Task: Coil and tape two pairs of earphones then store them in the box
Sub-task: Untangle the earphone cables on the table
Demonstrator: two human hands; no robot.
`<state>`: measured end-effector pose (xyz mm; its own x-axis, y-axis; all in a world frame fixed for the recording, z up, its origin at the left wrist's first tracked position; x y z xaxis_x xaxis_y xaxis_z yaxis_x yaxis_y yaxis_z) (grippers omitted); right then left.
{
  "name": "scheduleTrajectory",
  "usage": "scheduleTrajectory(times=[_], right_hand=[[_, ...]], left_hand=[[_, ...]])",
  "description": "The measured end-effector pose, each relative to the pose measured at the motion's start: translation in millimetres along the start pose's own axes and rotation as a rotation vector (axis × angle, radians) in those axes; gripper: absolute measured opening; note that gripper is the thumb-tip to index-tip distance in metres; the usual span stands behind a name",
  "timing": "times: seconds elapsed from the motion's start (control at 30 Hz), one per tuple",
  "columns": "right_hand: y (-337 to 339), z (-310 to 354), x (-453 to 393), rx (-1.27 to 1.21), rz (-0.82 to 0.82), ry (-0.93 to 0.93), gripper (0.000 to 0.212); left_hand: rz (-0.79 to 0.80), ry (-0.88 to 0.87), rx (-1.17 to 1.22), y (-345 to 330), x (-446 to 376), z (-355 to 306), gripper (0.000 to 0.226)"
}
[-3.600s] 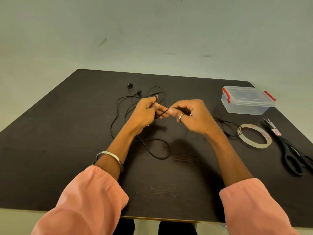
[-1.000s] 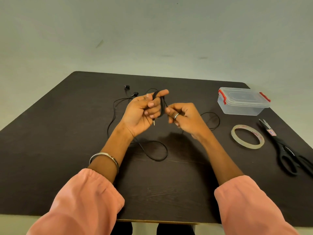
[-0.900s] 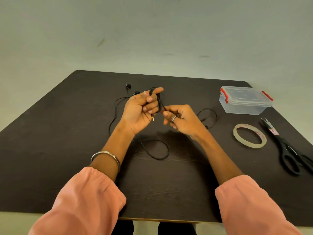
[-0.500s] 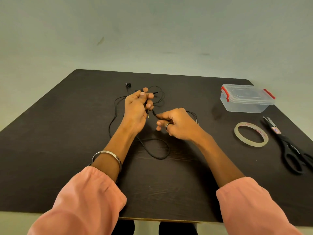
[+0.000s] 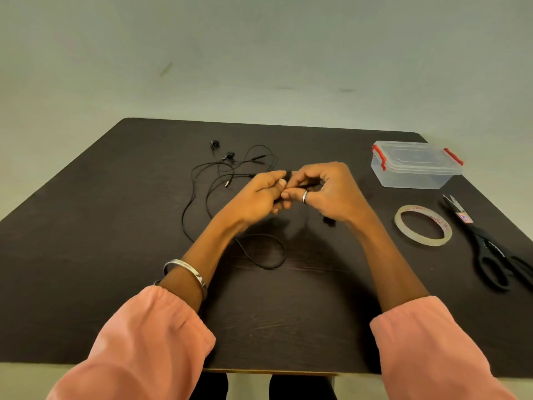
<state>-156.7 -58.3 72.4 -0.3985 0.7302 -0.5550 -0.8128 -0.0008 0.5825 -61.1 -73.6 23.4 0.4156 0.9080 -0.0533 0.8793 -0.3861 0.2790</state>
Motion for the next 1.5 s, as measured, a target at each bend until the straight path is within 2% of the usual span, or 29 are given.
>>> scheduleTrajectory(times=[0.1, 0.23, 0.33, 0.43, 0.6, 0.8, 1.1, 1.17, 1.27, 1.37, 1.5], right_hand=[[16, -7, 0, -0.101, -0.072, -0.036, 0.016], [20, -16, 3, -0.354, -0.105, -0.107, 0.019], [15, -24, 6, -0.476, -0.118, -0.155, 0.021], [14, -33, 6, -0.571, -0.143, -0.195, 0.019], [4, -46, 6, -0.417, -0.150, -0.258, 0.012], [-27, -34, 5, -0.086, 0.115, -0.207, 0.016], [-54, -6, 6, 0.167, 0.360, -0.057, 0.016], [-59, 0, 7, 0.196, 0.405, -0.015, 0.014], [-61, 9, 8, 0.201, 0.442, 0.030, 0.012], [-56, 14, 8, 0.196, 0.440, 0.055, 0.020], [-45, 11, 8, 0.199, 0.412, 0.046, 0.013]], left_hand=[[0.111, 0.043, 0.017, -8, 5, 2, 0.036], [0.216, -0.002, 0.087, -17, 10, -5, 0.038], [0.205, 0.040, 0.245, -13, 6, -2, 0.036], [0.195, 0.053, 0.500, -5, 5, -2, 0.038], [0.183, -0.017, 0.877, 12, 0, -9, 0.044], [0.001, -0.059, 1.017, 44, 0, -5, 0.041], [-0.275, -0.058, 0.921, 66, 3, 7, 0.029], [-0.348, -0.042, 0.803, 72, 4, 10, 0.028], [-0.444, 0.007, 0.426, 72, 5, 13, 0.028], [-0.422, 0.027, 0.212, 58, 1, 15, 0.029], [-0.277, 0.022, -0.052, 34, -5, 14, 0.019]])
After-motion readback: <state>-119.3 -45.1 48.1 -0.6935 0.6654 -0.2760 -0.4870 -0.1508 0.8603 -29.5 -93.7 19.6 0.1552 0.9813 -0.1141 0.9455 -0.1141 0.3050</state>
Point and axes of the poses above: each hand's wrist, its own x-axis away from the middle knuckle, its own y-axis out of the back of the hand, z = x × y, the point moved 9 cm from there along -x, towards the middle knuckle, and after that the axes turned 8 degrees about y, right-handed, at the moved point
